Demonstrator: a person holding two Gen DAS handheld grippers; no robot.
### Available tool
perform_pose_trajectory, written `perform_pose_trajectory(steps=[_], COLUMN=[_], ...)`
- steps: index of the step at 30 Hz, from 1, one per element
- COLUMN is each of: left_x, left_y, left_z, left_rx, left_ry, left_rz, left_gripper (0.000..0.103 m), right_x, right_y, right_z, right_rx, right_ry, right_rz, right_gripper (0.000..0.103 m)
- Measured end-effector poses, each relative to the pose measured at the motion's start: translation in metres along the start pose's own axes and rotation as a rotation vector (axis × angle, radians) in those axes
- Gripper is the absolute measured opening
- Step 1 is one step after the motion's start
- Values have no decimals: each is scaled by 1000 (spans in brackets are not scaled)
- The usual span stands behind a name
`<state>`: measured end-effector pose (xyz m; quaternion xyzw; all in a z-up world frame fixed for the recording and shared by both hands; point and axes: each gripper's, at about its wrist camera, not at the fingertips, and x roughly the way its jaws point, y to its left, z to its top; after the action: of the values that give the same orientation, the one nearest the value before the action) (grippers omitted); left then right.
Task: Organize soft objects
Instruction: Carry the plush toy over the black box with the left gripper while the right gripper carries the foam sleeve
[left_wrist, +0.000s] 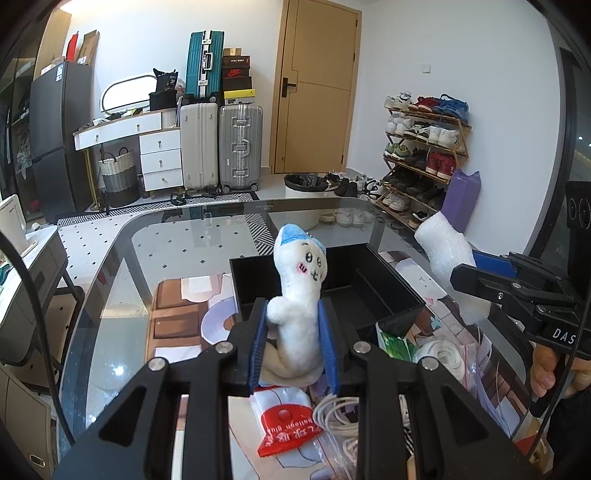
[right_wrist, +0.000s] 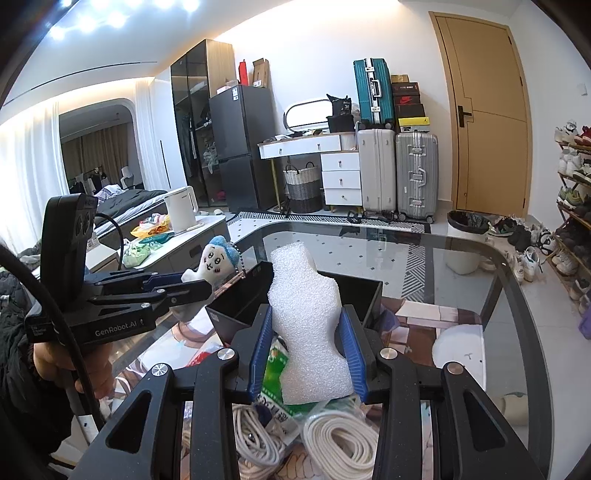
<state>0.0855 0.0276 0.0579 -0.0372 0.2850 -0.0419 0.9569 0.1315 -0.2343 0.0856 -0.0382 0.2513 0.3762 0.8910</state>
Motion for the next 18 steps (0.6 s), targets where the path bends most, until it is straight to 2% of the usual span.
perform_pose_trajectory(steps=[18], left_x=[29], left_y=[7], left_z=[14], left_rx=[-4], left_ry=[25], left_rz=[12], left_gripper=[25], right_x=[40], right_y=[-8], right_z=[18], right_rx=[8], right_ry=[29], right_rz=[42], right_gripper=[37])
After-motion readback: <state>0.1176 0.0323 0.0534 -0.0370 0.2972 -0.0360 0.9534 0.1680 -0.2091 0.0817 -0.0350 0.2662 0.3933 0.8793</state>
